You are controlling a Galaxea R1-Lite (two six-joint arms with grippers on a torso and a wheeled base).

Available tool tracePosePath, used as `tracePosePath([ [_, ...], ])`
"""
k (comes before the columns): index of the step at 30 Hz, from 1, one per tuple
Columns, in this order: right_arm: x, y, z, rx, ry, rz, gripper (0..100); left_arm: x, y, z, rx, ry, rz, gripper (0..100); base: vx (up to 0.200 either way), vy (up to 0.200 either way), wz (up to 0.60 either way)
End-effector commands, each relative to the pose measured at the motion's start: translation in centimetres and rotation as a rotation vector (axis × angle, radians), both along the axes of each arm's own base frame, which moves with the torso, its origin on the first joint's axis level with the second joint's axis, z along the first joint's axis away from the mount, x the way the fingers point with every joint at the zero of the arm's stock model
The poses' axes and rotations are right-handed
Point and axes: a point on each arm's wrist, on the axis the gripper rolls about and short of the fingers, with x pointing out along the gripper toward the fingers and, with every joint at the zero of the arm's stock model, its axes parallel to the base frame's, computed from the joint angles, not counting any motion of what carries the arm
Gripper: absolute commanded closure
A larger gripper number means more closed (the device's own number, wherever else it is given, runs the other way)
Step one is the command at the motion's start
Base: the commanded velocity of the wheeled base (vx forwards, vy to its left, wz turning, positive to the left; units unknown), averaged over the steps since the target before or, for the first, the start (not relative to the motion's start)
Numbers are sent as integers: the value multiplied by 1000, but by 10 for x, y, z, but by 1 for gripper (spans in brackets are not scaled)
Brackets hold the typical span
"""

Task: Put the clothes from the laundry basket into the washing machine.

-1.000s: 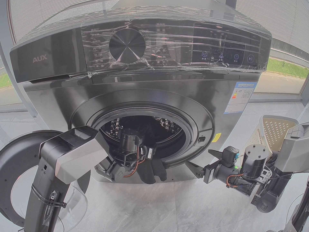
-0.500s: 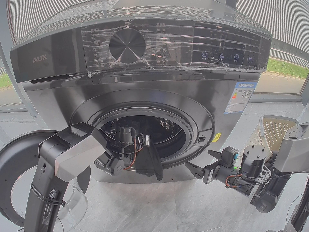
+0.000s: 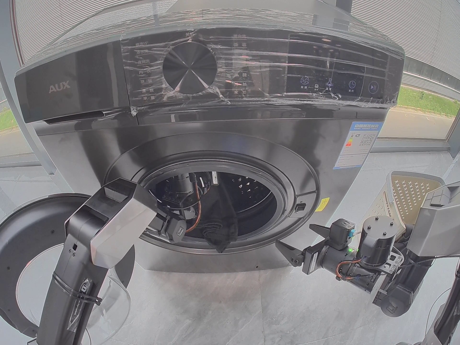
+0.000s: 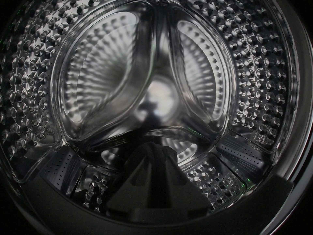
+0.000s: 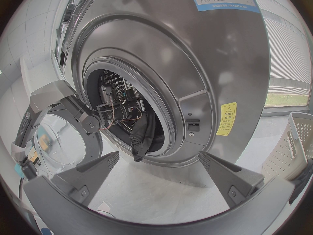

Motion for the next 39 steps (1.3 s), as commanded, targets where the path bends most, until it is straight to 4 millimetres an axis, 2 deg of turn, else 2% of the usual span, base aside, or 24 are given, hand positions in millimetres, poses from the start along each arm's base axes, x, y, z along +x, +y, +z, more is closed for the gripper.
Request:
tracePosePath([
  [1,0,0,0,4,-6,0,0,4,-2,-2,-29,-17,-3,0,0,0,0],
  [6,0,0,0,3,-5,0,0,2,-7,3,-49,-48,-15,0,0,0,0],
  [9,0,0,0,7,-3,-1,0,-14,-25,12,-90,-23,-62,0,0,0,0],
  [12,0,0,0,6,-1,-1,0,-39,-21,19,-45,89,-89,0,0,0,0],
  [14,0,0,0,6,-1,-1,0,-55,-20,12,6,199,-113,0,0,0,0],
  [19,0,0,0,7,-3,1,0,-72,-14,-9,94,313,-139,0,0,0,0],
  [26,-1,0,0,6,-1,1,0,-75,-10,-21,132,342,-138,0,0,0,0],
  [30,-1,0,-2,2,5,1,0,-80,-7,-41,161,397,-137,0,0,0,0],
  [35,-1,0,-2,1,6,1,0,-79,-5,-56,187,422,-134,0,0,0,0],
  [36,-1,0,-2,2,5,1,0,-79,-5,-59,189,427,-134,100,0,0,0],
  [39,-1,0,-2,2,5,1,0,-79,-5,-62,191,435,-132,100,0,0,0],
])
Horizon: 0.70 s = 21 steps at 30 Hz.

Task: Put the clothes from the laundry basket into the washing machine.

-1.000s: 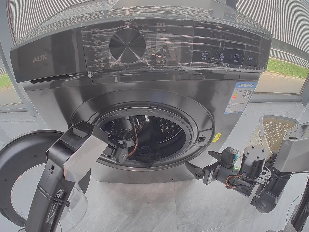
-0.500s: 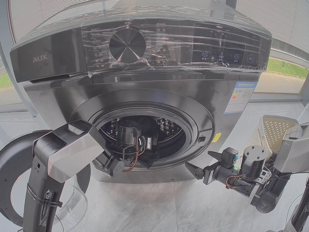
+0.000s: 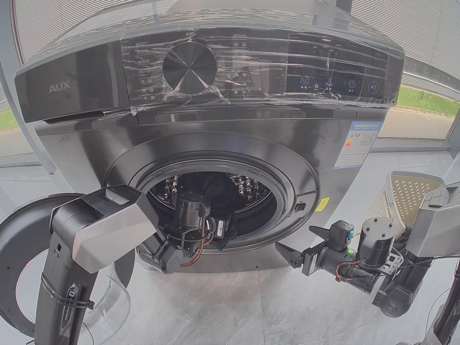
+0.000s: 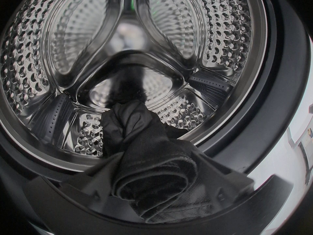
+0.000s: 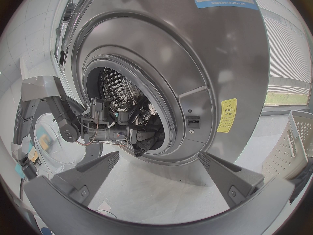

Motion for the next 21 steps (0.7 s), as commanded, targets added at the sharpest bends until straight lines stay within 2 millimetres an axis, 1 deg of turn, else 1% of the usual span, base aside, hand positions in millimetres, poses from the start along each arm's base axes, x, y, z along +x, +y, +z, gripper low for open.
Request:
tracePosePath([
  [1,0,0,1,6,-6,0,0,0,1,-10,11,20,5,100,0,0,0],
  [4,0,1,0,7,-5,1,0,8,-2,-5,-5,-8,23,100,0,0,0],
  [6,0,1,0,7,-5,1,0,20,-5,1,-35,-55,51,100,0,0,0],
  [9,1,1,0,7,-5,0,0,42,-3,13,-95,-135,102,100,0,0,0],
  [11,1,1,1,8,-7,0,0,47,-5,19,-125,-164,108,100,0,0,0],
  [12,1,1,1,8,-6,1,0,53,-4,27,-152,-197,118,100,0,0,0],
  [16,1,1,1,9,-8,1,0,69,-2,37,-193,-281,158,100,0,0,0],
  [21,0,0,0,7,-2,1,0,78,-3,43,-226,-339,175,100,0,0,0],
])
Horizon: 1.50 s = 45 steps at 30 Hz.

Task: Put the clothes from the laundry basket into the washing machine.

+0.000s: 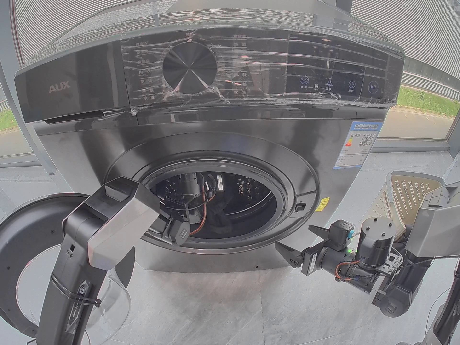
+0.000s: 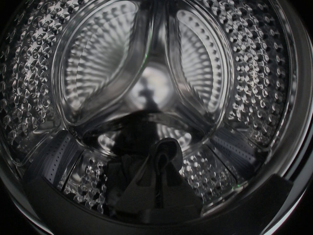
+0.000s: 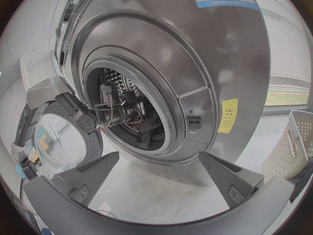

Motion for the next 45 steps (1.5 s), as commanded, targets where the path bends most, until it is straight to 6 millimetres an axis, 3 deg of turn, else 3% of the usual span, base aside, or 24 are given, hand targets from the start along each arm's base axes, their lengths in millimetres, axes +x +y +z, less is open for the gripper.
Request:
tracePosePath([
  [1,-1,-1,0,4,0,-1,0,12,2,-4,-26,-44,26,100,0,0,0],
  [11,-1,0,0,5,-2,1,0,17,1,-10,-33,-65,37,100,0,0,0],
  [12,-1,0,0,6,-3,1,0,17,0,-11,-33,-62,35,0,0,0,0],
  [17,-1,0,0,5,-2,1,0,2,-8,-14,-16,-4,11,0,0,0,0],
  [19,-1,0,0,4,0,1,0,-12,-10,-5,6,40,-7,0,0,0,0],
  [22,-1,0,0,4,0,1,0,-36,-11,-10,62,158,-42,0,0,0,0],
  [26,-2,2,-2,1,3,10,0,-52,-9,-18,93,238,-100,0,0,0,0],
  [38,-3,2,-2,-1,6,12,0,-48,-5,-52,128,293,-97,0,0,0,0],
  [39,-3,2,-2,-1,6,12,0,-46,-6,-53,123,284,-98,100,0,0,0],
  [45,-2,3,-2,0,5,12,0,-43,-8,-52,119,269,-90,100,0,0,0],
])
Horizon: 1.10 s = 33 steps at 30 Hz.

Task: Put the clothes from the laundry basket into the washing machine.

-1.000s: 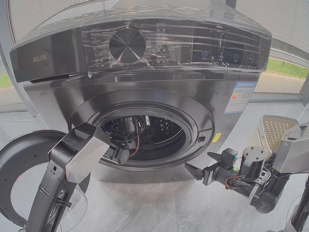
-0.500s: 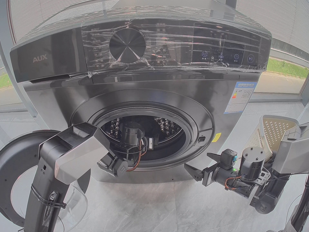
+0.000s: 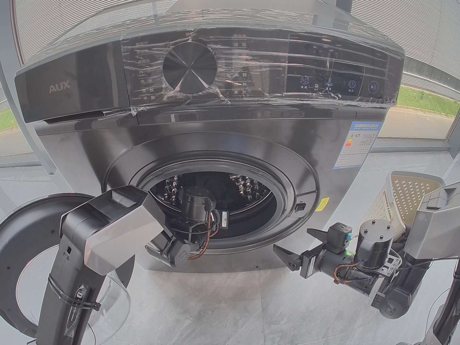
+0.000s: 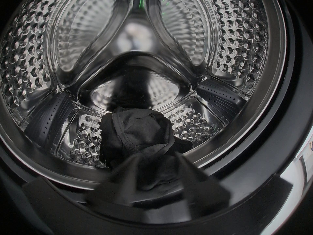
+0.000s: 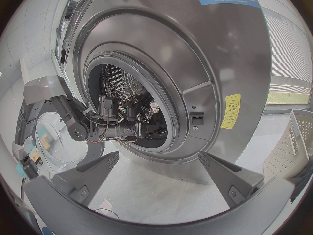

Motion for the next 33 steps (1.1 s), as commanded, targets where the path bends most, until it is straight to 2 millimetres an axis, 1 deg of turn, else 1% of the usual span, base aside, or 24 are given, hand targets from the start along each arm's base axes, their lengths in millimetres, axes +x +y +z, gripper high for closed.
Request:
tracePosePath([
  [1,0,0,1,6,-9,0,0,5,-3,-1,-8,-17,9,100,0,0,0],
  [5,0,0,1,6,-9,0,0,26,-4,12,-62,-110,44,100,0,0,0],
  [7,0,0,1,6,-9,0,0,34,-4,17,-82,-162,69,100,0,0,0],
  [8,0,0,1,6,-9,0,0,34,-4,17,-82,-162,69,100,0,0,0],
  [11,0,0,1,6,-9,0,0,47,3,24,-113,-239,106,100,0,0,0],
  [12,0,0,1,6,-9,0,0,48,3,24,-113,-239,106,100,0,0,0],
  [14,0,1,1,6,-9,2,0,57,7,30,-134,-287,123,100,0,0,0],
  [16,0,2,1,6,-9,3,0,63,9,32,-137,-320,136,100,0,0,0],
  [19,-1,2,1,4,-7,8,0,66,11,30,-121,-357,137,100,0,0,0],
  [23,-3,4,1,4,-7,16,0,64,11,27,-114,-352,136,100,0,0,0],
  [26,-3,4,1,4,-7,16,0,62,8,26,-113,-348,127,100,0,0,0],
  [27,-3,4,1,4,-7,16,0,61,7,26,-114,-346,126,0,0,0,0],
  [31,-2,3,1,4,-7,13,0,54,-6,30,-152,-352,101,0,0,0,0],
  [33,-2,3,1,4,-7,11,0,47,-16,32,-174,-341,82,0,0,0,0],
])
